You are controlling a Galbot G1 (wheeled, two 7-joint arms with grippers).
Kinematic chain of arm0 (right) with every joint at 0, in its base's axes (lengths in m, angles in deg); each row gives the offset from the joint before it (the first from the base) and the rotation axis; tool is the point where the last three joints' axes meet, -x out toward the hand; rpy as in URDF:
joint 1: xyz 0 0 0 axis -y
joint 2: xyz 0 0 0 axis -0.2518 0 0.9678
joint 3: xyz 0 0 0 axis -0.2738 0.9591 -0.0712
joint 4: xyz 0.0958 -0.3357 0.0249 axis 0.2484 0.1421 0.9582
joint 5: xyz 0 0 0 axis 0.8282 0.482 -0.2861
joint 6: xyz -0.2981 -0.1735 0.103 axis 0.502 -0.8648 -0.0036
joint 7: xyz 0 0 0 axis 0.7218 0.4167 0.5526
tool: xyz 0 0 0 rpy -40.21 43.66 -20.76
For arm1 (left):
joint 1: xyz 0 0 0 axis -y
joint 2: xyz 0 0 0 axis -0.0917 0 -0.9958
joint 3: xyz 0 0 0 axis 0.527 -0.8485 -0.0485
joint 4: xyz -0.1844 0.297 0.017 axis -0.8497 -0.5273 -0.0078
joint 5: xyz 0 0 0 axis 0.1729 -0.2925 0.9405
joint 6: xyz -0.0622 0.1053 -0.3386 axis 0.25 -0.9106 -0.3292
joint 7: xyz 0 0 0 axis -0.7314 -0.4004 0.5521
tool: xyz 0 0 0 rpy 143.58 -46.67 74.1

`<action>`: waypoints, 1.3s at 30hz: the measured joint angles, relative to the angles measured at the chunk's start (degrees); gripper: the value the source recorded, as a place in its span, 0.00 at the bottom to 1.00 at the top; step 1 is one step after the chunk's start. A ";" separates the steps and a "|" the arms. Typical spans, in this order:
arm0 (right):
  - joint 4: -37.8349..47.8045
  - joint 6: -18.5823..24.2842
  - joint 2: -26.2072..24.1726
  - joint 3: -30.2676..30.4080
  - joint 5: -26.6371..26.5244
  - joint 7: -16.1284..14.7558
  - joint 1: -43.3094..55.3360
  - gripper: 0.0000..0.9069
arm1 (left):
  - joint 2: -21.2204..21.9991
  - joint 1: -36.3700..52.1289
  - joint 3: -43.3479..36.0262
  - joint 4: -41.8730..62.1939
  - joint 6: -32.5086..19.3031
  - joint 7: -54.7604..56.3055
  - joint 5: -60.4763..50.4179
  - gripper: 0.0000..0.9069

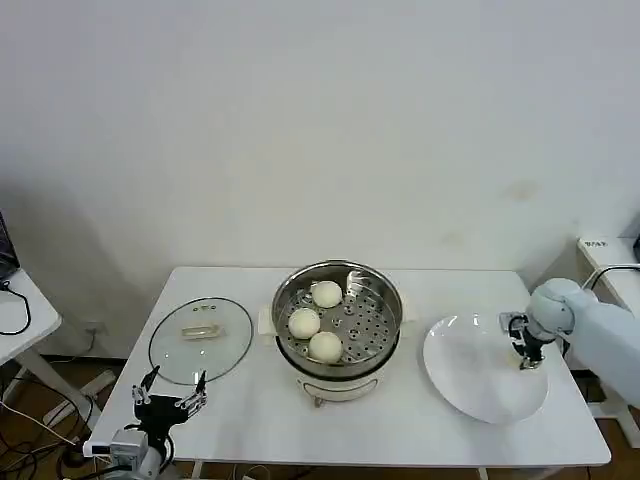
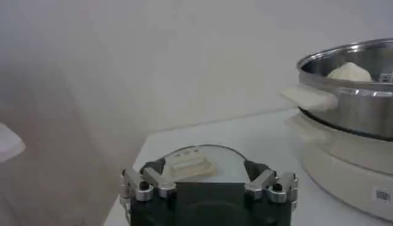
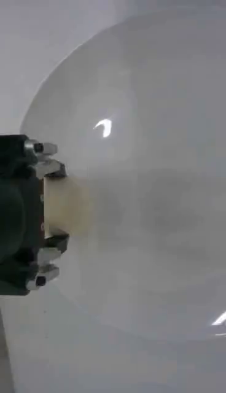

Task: Take steamed baozi put them in steamer then cover it.

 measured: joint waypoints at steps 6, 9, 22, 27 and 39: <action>-3.27 -1.58 -1.17 -0.18 -3.10 0.88 2.92 0.63 | -0.05 0.29 -0.36 -0.73 0.02 -0.02 -0.01 1.00; -5.35 -3.02 -1.26 1.01 -5.79 1.46 6.33 0.64 | 0.06 0.37 -0.42 -0.56 -0.21 0.07 0.02 1.00; -15.10 -13.48 4.59 6.06 -23.58 4.28 21.77 0.63 | 0.90 -0.64 -0.04 -2.41 -1.06 1.02 0.10 1.00; -16.74 -16.71 8.42 8.65 -29.27 5.53 26.24 0.64 | 1.14 -0.80 0.51 -3.20 -1.48 1.25 -0.04 1.00; -19.35 -21.96 15.91 15.17 -40.25 7.70 32.02 0.64 | 1.01 -0.05 0.57 -4.45 -1.44 0.86 -0.46 1.00</action>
